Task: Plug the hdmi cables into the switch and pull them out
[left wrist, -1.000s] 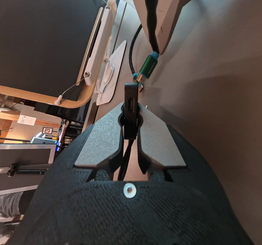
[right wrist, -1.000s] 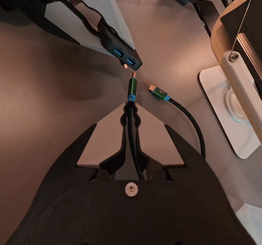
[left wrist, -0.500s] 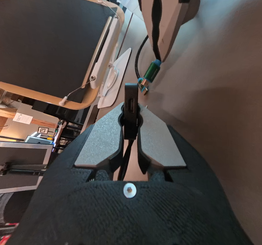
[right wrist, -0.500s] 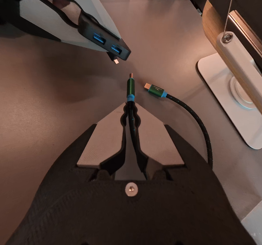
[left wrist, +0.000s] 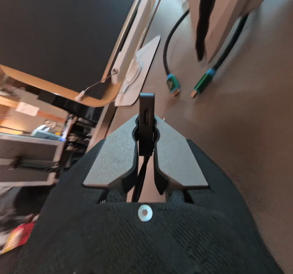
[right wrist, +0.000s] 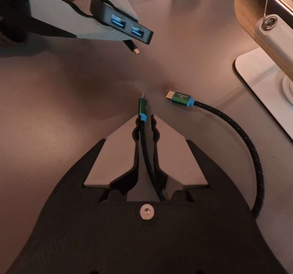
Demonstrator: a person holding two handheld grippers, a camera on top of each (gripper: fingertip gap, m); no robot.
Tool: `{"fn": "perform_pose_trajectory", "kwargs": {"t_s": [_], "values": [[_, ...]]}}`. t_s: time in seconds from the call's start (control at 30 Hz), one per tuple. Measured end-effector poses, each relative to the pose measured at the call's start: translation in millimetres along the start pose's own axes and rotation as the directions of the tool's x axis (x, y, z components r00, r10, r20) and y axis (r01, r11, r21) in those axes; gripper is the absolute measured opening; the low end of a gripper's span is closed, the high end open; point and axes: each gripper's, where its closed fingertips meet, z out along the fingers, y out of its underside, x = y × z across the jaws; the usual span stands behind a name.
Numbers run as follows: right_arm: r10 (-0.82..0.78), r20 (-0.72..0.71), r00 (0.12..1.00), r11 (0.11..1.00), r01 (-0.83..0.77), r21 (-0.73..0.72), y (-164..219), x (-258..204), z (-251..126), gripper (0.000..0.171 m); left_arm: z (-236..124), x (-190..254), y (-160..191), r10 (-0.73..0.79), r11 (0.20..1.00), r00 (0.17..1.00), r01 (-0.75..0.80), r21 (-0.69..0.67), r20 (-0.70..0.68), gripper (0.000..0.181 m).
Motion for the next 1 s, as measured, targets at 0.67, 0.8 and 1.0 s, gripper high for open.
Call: {"fn": "perform_pose_trajectory", "kwargs": {"t_s": [0.67,0.8,1.0], "values": [[-0.168,-0.010,0.986,0.950,0.165,0.264,-61.5,-44.0,-7.9,0.024,0.2,28.6,-27.0,0.296,0.955,0.955,-0.297,-0.029,-0.027,0.012],[-0.132,-0.008,0.991,0.963,0.130,0.234,-56.1,-35.4,-9.1,0.024,-0.1,28.3,-27.8,0.277,0.960,0.960,-0.278,-0.024,-0.032,0.012],[-0.085,-0.117,0.989,0.985,0.101,0.140,-33.1,-5.1,-4.3,0.008,-4.2,26.6,-28.8,0.168,0.986,0.983,-0.167,0.022,-0.069,0.011]]}}
